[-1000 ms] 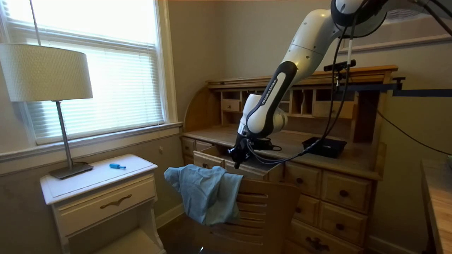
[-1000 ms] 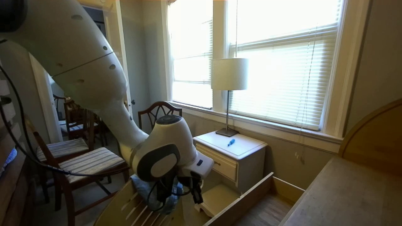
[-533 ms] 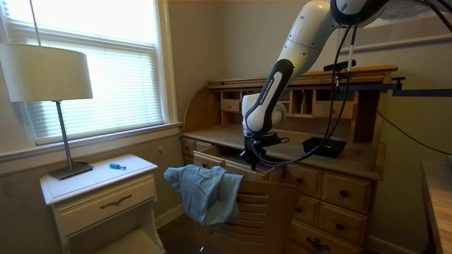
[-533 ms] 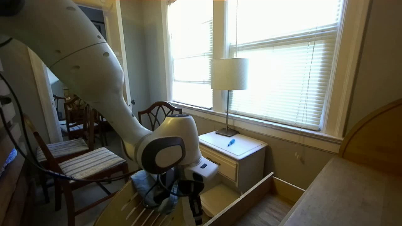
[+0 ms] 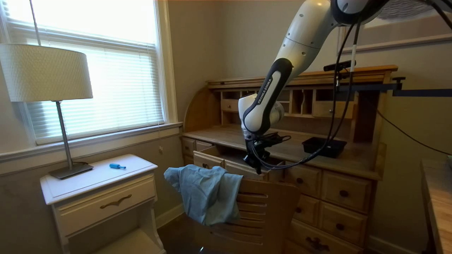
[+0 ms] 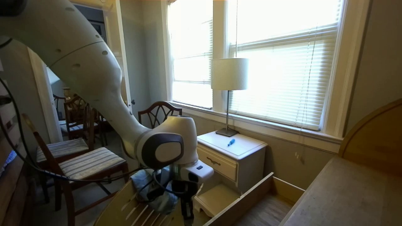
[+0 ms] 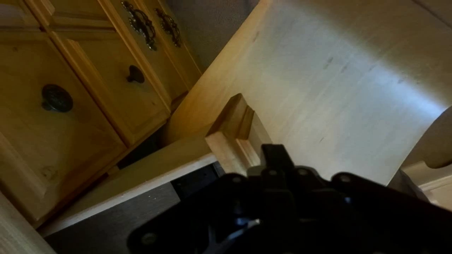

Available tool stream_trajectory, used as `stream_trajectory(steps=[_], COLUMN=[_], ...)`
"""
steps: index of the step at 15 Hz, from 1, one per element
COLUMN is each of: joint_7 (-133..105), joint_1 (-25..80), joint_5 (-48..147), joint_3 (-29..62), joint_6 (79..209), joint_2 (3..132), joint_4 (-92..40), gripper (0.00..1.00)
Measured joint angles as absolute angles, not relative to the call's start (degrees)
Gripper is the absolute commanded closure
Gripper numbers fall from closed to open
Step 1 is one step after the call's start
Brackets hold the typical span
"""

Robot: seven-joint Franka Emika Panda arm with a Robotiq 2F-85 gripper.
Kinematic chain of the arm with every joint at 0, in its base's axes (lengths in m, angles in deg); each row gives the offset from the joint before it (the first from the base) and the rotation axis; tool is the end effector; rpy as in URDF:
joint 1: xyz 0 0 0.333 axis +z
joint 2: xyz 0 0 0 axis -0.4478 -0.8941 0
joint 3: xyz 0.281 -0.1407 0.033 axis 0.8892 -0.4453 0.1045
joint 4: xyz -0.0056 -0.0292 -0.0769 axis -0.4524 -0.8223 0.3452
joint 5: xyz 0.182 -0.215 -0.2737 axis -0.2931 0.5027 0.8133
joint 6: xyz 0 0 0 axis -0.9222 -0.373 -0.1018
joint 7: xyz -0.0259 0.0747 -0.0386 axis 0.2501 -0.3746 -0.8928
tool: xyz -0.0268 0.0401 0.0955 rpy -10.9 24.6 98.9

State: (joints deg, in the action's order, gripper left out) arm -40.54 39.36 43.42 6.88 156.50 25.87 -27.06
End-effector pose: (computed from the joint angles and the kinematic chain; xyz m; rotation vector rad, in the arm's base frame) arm 0.6536 0.0021 0.0323 2.8704 -0.7302 0.0027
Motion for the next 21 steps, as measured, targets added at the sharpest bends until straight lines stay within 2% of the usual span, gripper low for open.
stream_trajectory(steps=[12,21], joint_7=[-51.19,-61.74], joint_1=[48.95,49.47], joint_5=[55.24,57.18], joint_3=[-0.45,-0.74], joint_6=[144.3,135.18], joint_2=[19.84,15.0], joint_4=[-19.56,-11.81], gripper=[1.0,1.0])
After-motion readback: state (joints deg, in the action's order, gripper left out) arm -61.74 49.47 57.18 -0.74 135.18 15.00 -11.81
